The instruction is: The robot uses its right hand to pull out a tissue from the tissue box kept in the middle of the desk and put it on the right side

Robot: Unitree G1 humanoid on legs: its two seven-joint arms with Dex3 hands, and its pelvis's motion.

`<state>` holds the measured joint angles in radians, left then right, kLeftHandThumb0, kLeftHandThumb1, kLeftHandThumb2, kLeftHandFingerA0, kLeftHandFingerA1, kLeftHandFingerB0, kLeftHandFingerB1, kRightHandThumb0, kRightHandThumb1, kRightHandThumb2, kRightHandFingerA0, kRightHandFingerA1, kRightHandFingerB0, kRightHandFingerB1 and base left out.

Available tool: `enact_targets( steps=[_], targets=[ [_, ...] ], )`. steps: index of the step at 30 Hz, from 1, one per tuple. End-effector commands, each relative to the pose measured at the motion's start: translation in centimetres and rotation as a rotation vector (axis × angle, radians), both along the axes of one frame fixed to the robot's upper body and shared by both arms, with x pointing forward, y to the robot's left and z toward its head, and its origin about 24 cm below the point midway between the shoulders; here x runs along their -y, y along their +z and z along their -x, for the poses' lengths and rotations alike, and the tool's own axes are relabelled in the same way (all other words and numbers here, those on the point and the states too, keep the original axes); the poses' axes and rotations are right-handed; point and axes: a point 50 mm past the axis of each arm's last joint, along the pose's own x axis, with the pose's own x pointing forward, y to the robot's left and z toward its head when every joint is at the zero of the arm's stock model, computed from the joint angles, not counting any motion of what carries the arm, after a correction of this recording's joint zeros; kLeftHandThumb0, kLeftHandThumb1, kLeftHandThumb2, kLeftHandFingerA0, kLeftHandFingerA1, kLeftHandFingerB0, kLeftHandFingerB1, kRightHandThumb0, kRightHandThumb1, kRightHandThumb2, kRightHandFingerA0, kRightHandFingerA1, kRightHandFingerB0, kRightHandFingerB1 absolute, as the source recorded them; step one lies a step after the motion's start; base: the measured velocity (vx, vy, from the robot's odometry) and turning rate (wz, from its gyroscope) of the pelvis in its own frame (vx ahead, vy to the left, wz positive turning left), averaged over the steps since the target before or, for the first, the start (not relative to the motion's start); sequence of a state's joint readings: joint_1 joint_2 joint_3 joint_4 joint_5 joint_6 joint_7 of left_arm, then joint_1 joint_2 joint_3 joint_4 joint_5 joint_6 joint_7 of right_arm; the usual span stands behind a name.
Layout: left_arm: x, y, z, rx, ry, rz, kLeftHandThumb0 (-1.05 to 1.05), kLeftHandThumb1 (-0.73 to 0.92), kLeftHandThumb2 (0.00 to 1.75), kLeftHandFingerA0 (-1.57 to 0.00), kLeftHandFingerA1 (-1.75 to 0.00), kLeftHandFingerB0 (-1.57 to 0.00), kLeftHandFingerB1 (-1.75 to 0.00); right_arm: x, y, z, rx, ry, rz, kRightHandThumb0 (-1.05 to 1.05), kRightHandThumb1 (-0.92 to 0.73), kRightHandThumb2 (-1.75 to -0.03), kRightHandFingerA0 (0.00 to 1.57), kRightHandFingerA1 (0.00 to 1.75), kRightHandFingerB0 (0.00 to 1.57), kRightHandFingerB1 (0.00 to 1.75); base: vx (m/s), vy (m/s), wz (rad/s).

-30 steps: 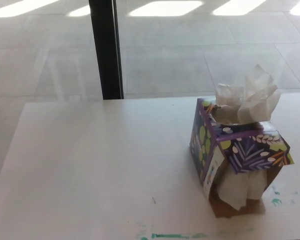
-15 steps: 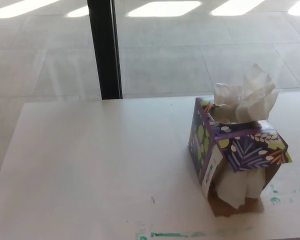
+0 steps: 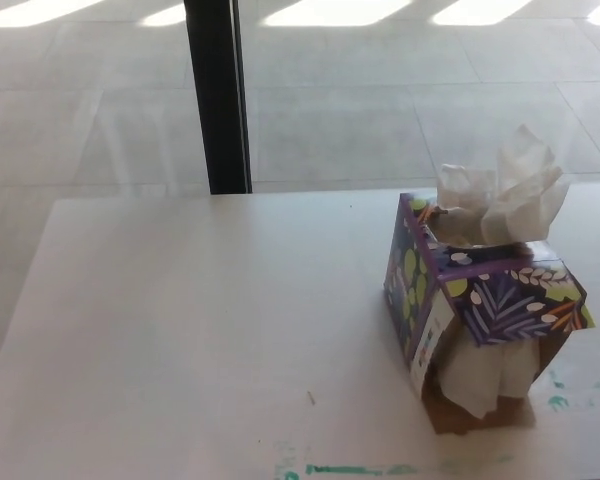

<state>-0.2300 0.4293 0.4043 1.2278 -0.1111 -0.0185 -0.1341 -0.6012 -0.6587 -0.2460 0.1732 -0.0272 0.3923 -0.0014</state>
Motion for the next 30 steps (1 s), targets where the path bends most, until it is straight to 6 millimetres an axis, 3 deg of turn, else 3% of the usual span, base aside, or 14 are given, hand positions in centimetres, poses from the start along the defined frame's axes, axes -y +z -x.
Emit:
enact_targets(
  steps=[1,3,4,5,6,7,8,9,11,12,21,22,23,30],
  targets=[
    [-1.1,0.1,1.6,-0.057,-0.028,-0.061,-1.05,0.76,1.07,-0.70,-0.61,-0.45,-0.82,-5.0,0.8,-3.7,-0.257,0.206,0.280,-0.68,-0.69,-0.61,0.62,0.56,0.31,0.32,0.00,0.000,0.00],
    [-1.1,0.1,1.7,-0.052,-0.024,-0.051,-1.05,0.75,1.07,-0.70,-0.62,-0.44,-0.82,-6.1,0.3,-4.2,-0.289,0.240,0.291,-0.72,-0.70,-0.61,0.69,0.68,0.31,0.32,0.00,0.000,0.00],
    [-1.1,0.1,1.8,-0.054,-0.025,-0.051,-1.05,0.76,1.06,-0.71,-0.62,-0.45,-0.81,-6.5,0.2,-4.3,-0.305,0.256,0.293,-0.80,-0.60,-0.94,0.65,0.76,0.23,0.45,0.00,0.000,0.00],
    [-1.1,0.1,1.8,-0.058,-0.024,-0.054,-1.05,0.77,1.05,-0.72,-0.63,-0.45,-0.81,-7.1,0.0,-4.5,-0.337,0.287,0.314,-0.76,-0.75,-0.63,0.68,0.82,0.25,0.31,0.00,0.000,0.00],
    [-1.1,0.1,1.8,-0.060,-0.029,-0.060,-1.05,0.77,1.05,-0.72,-0.63,-0.45,-0.81,-7.6,-0.3,-4.8,-0.361,0.311,0.334,-0.76,-0.75,-0.63,0.68,0.82,0.25,0.31,0.00,0.000,0.00],
    [-1.1,0.1,1.9,-0.059,-0.031,-0.059,-1.05,0.77,1.04,-0.70,-0.61,-0.45,-0.81,-7.9,-0.6,-5.0,-0.378,0.331,0.325,-0.79,-0.60,-0.94,0.68,0.84,0.17,0.45,0.00,0.000,0.00],
    [-1.1,0.1,1.9,-0.060,-0.040,-0.065,-1.05,0.77,1.01,-0.68,-0.60,-0.46,-0.82,-8.1,-0.7,-5.1,-0.401,0.333,0.348,-0.80,-0.77,-0.64,0.63,0.73,0.21,0.29,0.00,0.000,0.00],
    [-1.1,0.1,1.9,-0.060,-0.044,-0.068,-1.05,0.77,1.01,-0.68,-0.60,-0.46,-0.82,-8.1,-0.8,-5.1,-0.411,0.334,0.358,-0.80,-0.77,-0.64,0.63,0.73,0.21,0.29,0.00,0.000,0.00],
    [-1.2,0.1,2.0,-0.067,-0.048,-0.070,-1.05,0.76,1.02,-0.71,-0.61,-0.47,-0.84,-8.7,-1.2,-5.4,-0.477,0.353,0.404,-0.86,-0.80,-0.65,0.50,0.61,0.15,0.25,0.00,0.000,0.00],
    [-1.2,0.1,2.0,-0.070,-0.047,-0.071,-1.05,0.76,1.02,-0.71,-0.61,-0.47,-0.84,-8.8,-1.4,-5.5,-0.493,0.354,0.408,-0.88,-0.65,-1.02,0.45,0.65,0.09,0.32,0.00,0.000,0.00],
    [-1.1,0.0,2.2,-0.081,-0.045,-0.070,-1.05,0.75,1.02,-0.75,-0.63,-0.49,-0.84,-9.6,-3.3,-6.1,-0.633,0.377,0.529,-0.84,-0.66,-1.05,0.43,0.68,0.07,0.32,0.00,0.000,0.00],
    [-1.2,0.0,2.2,-0.082,-0.056,-0.075,-1.05,0.75,1.02,-0.73,-0.62,-0.48,-0.84,-9.7,-3.4,-6.2,-0.645,0.382,0.545,-0.85,-0.85,-0.66,0.45,0.69,0.13,0.24,0.00,0.000,0.00],
    [-1.2,0.0,2.2,-0.082,-0.055,-0.076,-1.05,0.75,1.02,-0.72,-0.61,-0.48,-0.83,-9.8,-3.6,-6.3,-0.655,0.387,0.569,-0.86,-0.70,-1.07,0.33,0.63,0.04,0.31,0.00,0.000,0.00],
    [-1.2,0.1,2.2,-0.086,-0.072,-0.080,-1.05,0.78,1.02,-0.70,-0.59,-0.46,-0.82,-10.7,-4.2,-6.6,-0.685,0.418,0.618,-0.82,-0.70,-1.07,0.39,0.66,0.10,0.35,0.00,0.000,0.00]
  ],
)
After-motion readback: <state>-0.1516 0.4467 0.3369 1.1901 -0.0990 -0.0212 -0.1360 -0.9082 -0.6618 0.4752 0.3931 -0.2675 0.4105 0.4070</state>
